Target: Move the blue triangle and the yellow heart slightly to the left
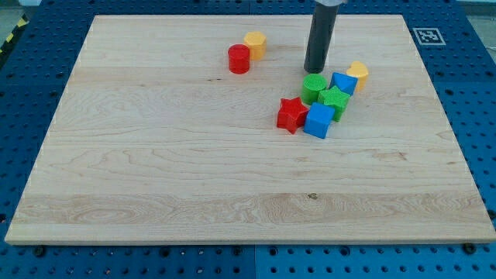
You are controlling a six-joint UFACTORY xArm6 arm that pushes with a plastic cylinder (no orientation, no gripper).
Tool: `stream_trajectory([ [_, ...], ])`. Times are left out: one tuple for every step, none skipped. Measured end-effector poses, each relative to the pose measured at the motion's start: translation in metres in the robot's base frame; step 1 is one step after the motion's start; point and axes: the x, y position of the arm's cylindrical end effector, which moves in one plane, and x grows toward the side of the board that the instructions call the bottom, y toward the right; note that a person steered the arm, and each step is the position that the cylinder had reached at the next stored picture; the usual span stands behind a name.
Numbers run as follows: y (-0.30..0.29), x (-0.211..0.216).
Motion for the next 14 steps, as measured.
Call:
stream_trajectory([
  [0.019, -0.02],
  [0.078, -0.021],
  [0.146, -0.014],
  [0.187, 0.026],
  [0.185, 0.066],
  [0.138, 0.075],
  [0.068, 0.066],
  [0.007, 0.049],
  [0.023, 0.048],
  [0.082, 0.048],
  [0.097, 0.046],
  [0.066, 0.041],
  [0.04, 0.041],
  [0.092, 0.045],
])
